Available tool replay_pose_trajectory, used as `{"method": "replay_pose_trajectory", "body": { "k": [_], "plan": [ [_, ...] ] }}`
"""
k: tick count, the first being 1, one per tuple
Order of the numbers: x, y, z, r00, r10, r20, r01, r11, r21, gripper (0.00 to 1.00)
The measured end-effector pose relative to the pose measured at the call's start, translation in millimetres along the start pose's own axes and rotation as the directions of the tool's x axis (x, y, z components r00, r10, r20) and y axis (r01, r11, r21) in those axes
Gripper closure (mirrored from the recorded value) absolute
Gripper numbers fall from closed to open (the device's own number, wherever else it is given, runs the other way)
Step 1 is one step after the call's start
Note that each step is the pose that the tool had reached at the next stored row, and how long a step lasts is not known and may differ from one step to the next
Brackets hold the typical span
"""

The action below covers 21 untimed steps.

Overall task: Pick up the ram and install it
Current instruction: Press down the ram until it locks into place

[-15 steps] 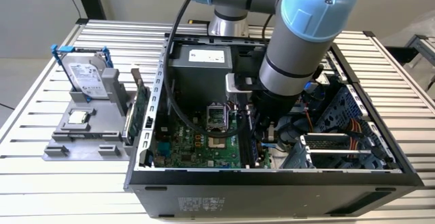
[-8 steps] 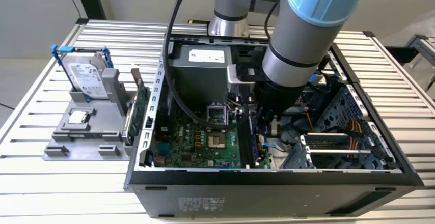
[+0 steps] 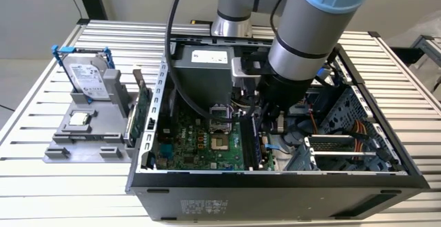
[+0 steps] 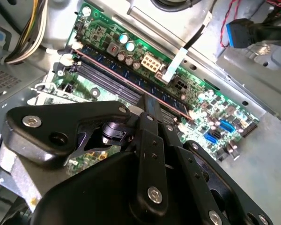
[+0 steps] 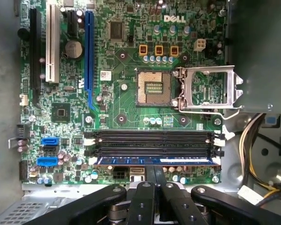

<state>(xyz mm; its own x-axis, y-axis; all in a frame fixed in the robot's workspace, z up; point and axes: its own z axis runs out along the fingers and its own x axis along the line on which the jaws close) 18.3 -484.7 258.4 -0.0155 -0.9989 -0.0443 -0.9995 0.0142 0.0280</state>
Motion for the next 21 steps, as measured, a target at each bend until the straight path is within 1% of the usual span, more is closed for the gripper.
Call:
{"method": "replay_pose_trajectory", "body": {
  "k": [10,14,21],
  "plan": [
    [-0.8,0.5,-17.4,1.0000,0.000,-0.0012,0.000,1.0000,-0.0004,1.00],
    [-1.2,0.7,-26.8,1.0000,0.000,-0.0012,0.000,1.0000,-0.0009,1.00],
    [-1.2,0.8,-27.7,1.0000,0.000,-0.0010,0.000,1.0000,-0.0010,1.00]
  ]
}}
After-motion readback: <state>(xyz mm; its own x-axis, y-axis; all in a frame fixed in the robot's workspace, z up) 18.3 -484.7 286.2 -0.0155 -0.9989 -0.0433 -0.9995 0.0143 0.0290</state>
